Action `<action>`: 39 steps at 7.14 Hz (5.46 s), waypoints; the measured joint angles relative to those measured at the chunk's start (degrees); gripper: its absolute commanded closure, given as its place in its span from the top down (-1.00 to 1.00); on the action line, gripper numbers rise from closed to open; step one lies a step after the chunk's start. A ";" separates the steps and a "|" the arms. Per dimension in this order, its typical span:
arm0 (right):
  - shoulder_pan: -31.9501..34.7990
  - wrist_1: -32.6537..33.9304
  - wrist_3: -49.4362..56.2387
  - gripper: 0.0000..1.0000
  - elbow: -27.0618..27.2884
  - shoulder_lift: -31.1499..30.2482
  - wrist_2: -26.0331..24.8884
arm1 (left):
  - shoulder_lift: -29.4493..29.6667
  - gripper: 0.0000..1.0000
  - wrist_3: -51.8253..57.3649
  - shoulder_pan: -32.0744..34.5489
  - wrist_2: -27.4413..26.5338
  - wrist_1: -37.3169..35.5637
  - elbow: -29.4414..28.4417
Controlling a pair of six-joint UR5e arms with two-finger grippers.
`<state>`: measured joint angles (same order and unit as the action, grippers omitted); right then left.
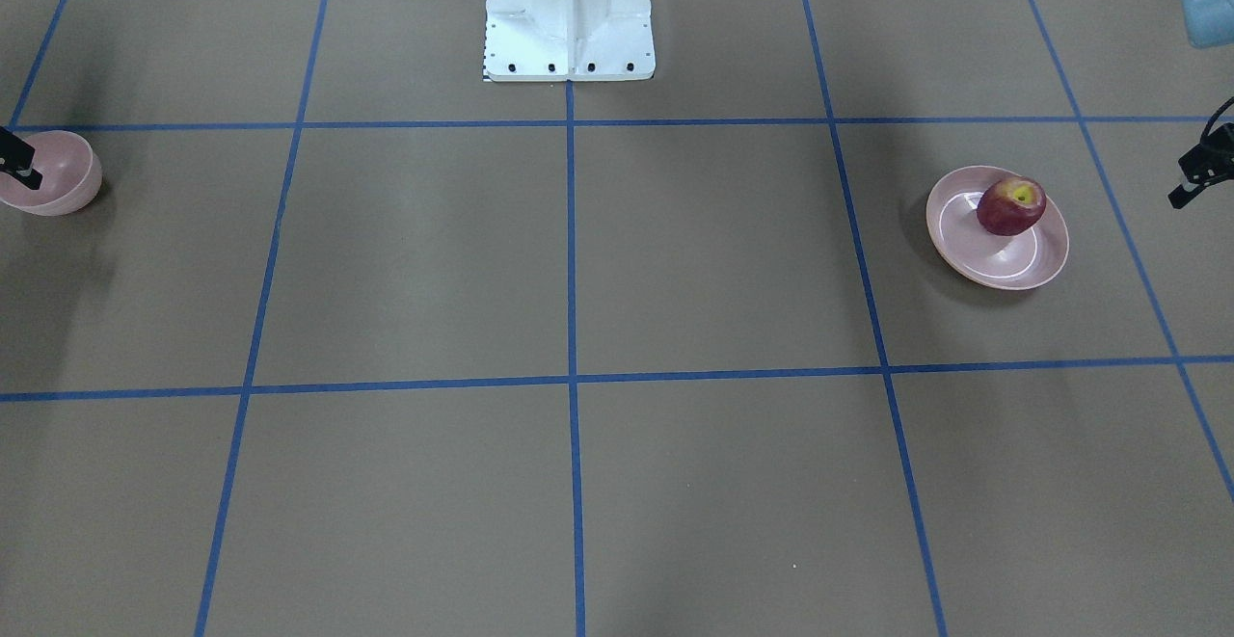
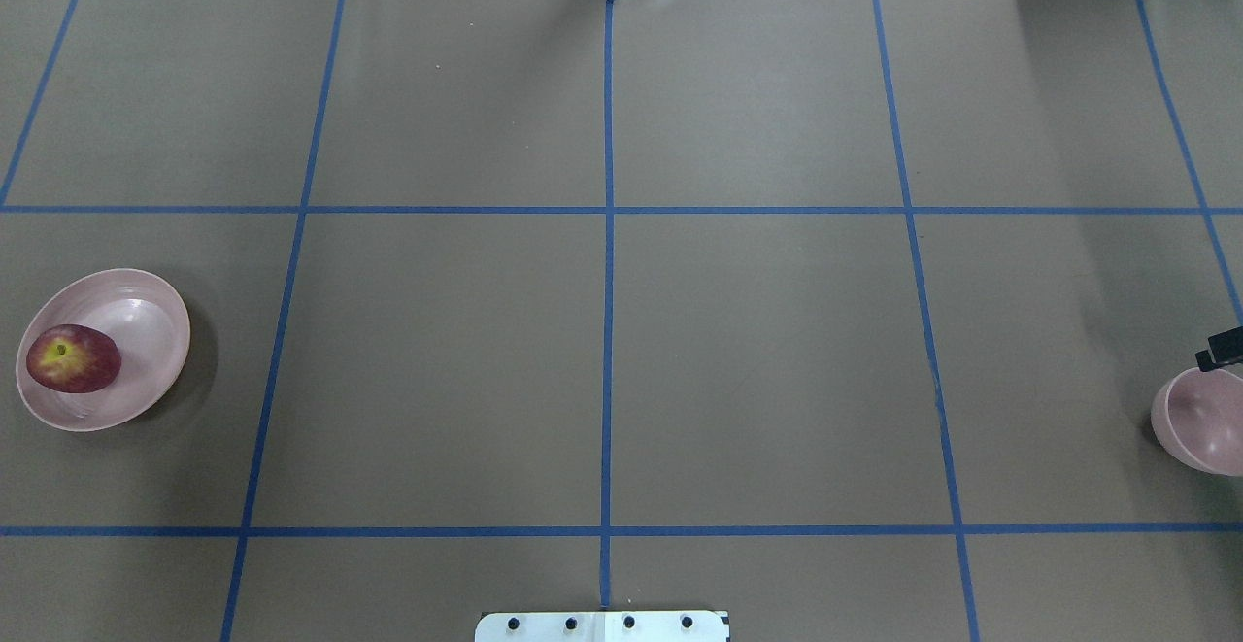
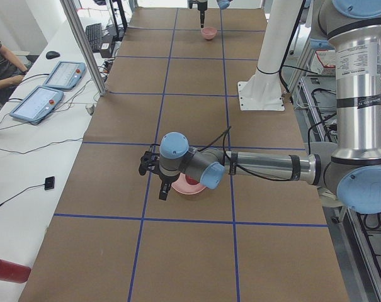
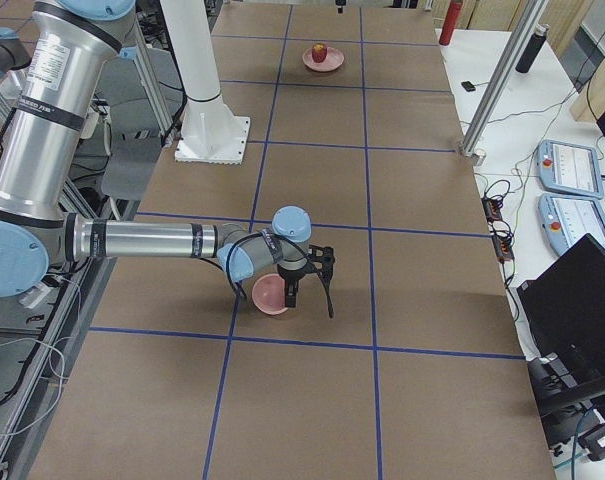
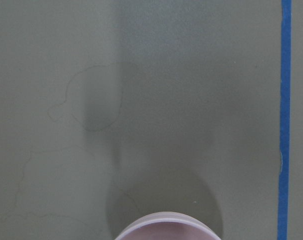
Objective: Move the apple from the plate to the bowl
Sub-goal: 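Lower the right gripper onto the rim of the small pink bowl and grasp it, then slide the pink bowl with the right gripper toward the table center, then release the bowl and withdraw the right gripper to its side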
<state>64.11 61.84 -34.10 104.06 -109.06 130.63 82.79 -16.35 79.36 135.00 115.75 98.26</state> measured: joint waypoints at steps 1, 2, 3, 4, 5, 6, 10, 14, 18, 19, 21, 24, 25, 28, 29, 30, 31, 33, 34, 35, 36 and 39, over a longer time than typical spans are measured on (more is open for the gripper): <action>-0.14 -0.18 0.18 0.96 -0.56 -0.10 -0.16 | 0.00 0.96 0.00 0.00 0.00 0.00 0.06; -0.18 -1.18 0.48 0.96 -1.82 -0.15 -0.40 | 0.00 0.96 0.00 0.00 0.00 0.00 0.19; -0.23 -3.00 0.55 0.96 -3.40 -0.17 -0.43 | 0.00 0.96 0.00 0.03 0.00 0.00 0.41; -0.27 -4.31 0.45 0.96 -4.32 -0.21 0.07 | -0.02 0.96 0.00 0.06 0.00 0.00 0.56; -0.43 -5.14 0.48 0.95 -4.63 -0.49 0.80 | -0.06 0.96 0.00 0.07 0.00 0.00 0.71; -0.78 -5.90 0.67 0.90 -4.78 -1.07 1.17 | -0.16 0.96 0.00 0.08 0.00 0.00 0.86; -2.99 -6.63 0.90 0.17 -5.56 -1.84 1.31 | -0.72 0.96 0.00 0.09 0.00 0.00 0.95; -3.70 -6.66 0.91 -1.00 -6.53 -1.85 1.50 | -0.95 0.96 0.00 0.09 0.00 0.00 0.88; -2.47 -5.74 -0.12 -1.00 -3.76 0.00 4.80 | -0.70 0.96 0.00 0.09 0.06 0.00 1.21; -1.06 -2.99 -1.58 -1.00 -3.24 3.55 6.84 | -0.68 0.96 0.00 0.09 0.06 0.00 1.20; 0.62 10.52 -4.60 -1.00 -3.21 17.46 8.37 | -0.65 0.96 0.00 0.09 0.01 0.02 1.20; -4.08 27.15 -13.20 -1.00 -4.01 38.23 5.91 | -0.41 0.96 0.00 0.09 0.08 0.03 1.52; -8.79 28.07 -21.67 -1.00 -5.59 44.93 1.24 | -0.30 0.96 0.00 0.09 0.17 0.04 1.49; -17.07 20.42 -38.82 -1.00 -25.44 65.24 -6.75 | -0.11 0.96 0.08 0.01 0.57 0.02 1.24; -18.51 12.96 -42.02 -1.00 -31.60 67.23 -7.25 | -0.09 0.96 0.08 0.01 0.60 0.06 1.04; -19.88 8.39 -44.49 -1.00 -34.75 68.24 -7.59 | -0.09 0.96 0.14 0.01 0.59 0.07 0.84; -21.12 6.51 -46.08 -1.00 -36.01 68.99 -7.83 | -0.07 0.96 0.24 0.00 0.58 0.08 0.58; -22.62 5.73 -47.49 -1.00 -36.64 69.34 -8.18 | -0.02 0.96 0.26 0.00 0.55 0.09 0.33; -22.86 5.73 -47.52 -0.29 -36.70 69.22 -8.20 | 0.02 0.96 0.26 0.00 0.54 0.09 0.30; -22.96 5.74 -47.44 0.08 -36.72 69.08 -8.20 | 0.04 0.96 0.23 0.00 0.53 0.11 0.27; -23.00 5.73 -47.48 0.46 -36.73 69.04 -8.20 | 0.04 0.96 0.27 0.00 0.45 0.22 0.28; -21.33 6.25 -47.63 0.76 -33.95 68.36 -6.28 | 1.04 0.96 -0.39 -0.16 0.44 0.56 0.31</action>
<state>42.78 68.09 -81.73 70.11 -40.70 124.35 83.83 -16.74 79.20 135.44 116.31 98.57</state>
